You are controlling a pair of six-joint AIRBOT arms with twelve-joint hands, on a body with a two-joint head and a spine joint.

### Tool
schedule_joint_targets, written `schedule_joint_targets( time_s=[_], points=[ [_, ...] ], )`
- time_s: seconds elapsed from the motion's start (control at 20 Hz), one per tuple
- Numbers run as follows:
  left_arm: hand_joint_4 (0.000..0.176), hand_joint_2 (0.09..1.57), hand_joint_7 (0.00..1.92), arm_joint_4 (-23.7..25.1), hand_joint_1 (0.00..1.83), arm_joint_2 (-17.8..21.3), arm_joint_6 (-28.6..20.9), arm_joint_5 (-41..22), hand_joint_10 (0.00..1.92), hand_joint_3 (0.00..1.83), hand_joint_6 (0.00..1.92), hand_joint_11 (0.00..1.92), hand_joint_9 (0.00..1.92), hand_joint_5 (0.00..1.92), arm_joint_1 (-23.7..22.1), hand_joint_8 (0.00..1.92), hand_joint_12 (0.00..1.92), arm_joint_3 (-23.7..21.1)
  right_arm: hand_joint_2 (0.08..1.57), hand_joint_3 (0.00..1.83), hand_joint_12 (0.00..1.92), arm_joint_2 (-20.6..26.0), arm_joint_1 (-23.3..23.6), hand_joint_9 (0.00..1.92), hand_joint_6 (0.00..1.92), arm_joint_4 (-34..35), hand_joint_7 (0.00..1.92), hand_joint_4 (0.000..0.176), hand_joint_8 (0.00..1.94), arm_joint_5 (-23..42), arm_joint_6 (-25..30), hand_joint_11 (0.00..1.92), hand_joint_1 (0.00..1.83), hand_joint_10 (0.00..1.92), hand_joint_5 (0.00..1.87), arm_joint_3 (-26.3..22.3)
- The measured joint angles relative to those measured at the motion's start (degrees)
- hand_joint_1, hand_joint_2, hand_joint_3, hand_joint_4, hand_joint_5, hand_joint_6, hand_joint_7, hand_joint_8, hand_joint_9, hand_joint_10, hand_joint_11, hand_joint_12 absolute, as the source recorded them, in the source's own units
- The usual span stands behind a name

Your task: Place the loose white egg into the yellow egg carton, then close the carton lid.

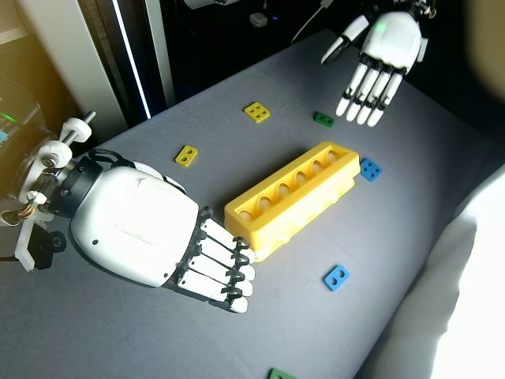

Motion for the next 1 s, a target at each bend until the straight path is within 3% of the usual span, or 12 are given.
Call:
schedule_joint_targets(
  time_s=[0.25,0.35,0.45,0.75,1.0],
  points=[
    [0.0,1.19,0.27,0.52,0.0,4.79,0.7,-3.34,0.0,0.0,0.0,0.0,0.2,0.27,0.72,0.0,0.36,-1.84,0.93,0.0,0.21,-0.02,0.0,0.05,0.0,-0.02,0.08,0.0,0.0,0.04,-0.7,0.0,0.32,0.0,0.11,-0.33],
    [0.0,1.19,0.27,1.46,0.0,5.99,0.26,-4.63,0.0,0.0,0.0,0.0,0.2,0.28,-1.84,0.0,0.36,-1.9,0.93,0.0,0.19,-0.02,0.0,0.04,0.0,-0.02,0.07,0.0,0.0,0.0,-0.7,0.0,0.32,0.0,0.11,-0.33],
    [0.0,1.2,0.28,-0.5,0.0,6.05,-1.03,-4.92,0.0,0.0,0.0,0.0,0.21,0.28,-2.19,0.0,0.38,-1.36,0.93,0.0,0.2,-0.02,0.0,0.04,0.0,-0.02,0.08,0.0,0.0,0.04,-0.68,0.0,0.32,0.0,0.11,-0.33],
    [0.0,1.2,0.28,1.14,0.0,6.08,-0.39,-2.82,0.0,0.0,0.0,0.0,0.21,0.28,-2.21,0.0,0.39,-2.67,0.91,0.0,0.22,0.02,-0.42,0.06,0.0,-0.02,0.1,0.0,0.0,0.02,-0.72,0.0,0.34,0.0,0.13,-0.44],
    [0.0,1.19,0.27,6.16,0.0,5.97,-1.16,-3.82,0.0,0.0,0.0,0.0,0.2,0.28,-2.38,0.0,0.38,-5.95,0.92,0.0,0.24,0.02,-0.42,0.06,0.0,-0.02,0.08,0.0,0.0,0.02,-0.7,0.0,0.33,0.0,0.11,-0.44]
  ],
)
